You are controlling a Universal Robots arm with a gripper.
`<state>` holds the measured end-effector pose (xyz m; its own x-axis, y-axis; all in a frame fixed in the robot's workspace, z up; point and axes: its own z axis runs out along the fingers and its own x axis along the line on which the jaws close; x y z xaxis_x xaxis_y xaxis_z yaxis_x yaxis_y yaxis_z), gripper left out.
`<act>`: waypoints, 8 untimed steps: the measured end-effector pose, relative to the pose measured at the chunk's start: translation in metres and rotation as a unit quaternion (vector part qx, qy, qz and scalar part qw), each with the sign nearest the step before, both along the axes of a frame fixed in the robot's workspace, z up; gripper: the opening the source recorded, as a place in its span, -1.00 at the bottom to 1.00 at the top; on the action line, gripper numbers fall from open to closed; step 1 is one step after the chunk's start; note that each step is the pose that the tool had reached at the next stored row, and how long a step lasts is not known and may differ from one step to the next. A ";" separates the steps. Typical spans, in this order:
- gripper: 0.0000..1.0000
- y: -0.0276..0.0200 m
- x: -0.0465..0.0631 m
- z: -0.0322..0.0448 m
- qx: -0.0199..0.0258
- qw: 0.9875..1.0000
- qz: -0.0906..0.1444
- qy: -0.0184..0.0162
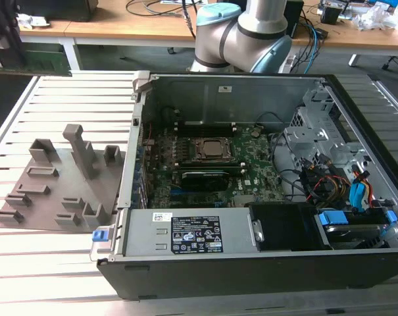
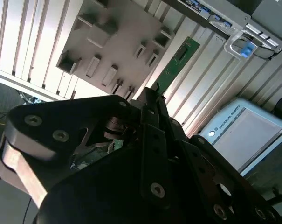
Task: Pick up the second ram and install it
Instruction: 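Pick up the second ram and move it above second insertion slot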
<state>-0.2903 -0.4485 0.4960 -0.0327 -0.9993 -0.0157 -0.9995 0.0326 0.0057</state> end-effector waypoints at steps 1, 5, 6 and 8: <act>-0.72 0.0000 0.007 -0.0030 0.000 1.000 0.000 0.001; -0.72 0.0000 0.021 -0.0084 0.000 1.000 0.000 0.002; -0.72 0.0000 0.025 -0.0096 0.000 1.000 0.000 0.002; -0.72 0.0000 0.034 -0.0119 0.000 1.000 0.000 0.002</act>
<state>-0.2568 -0.4485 0.4841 -0.0327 -0.9993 -0.0155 -0.9994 0.0326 0.0100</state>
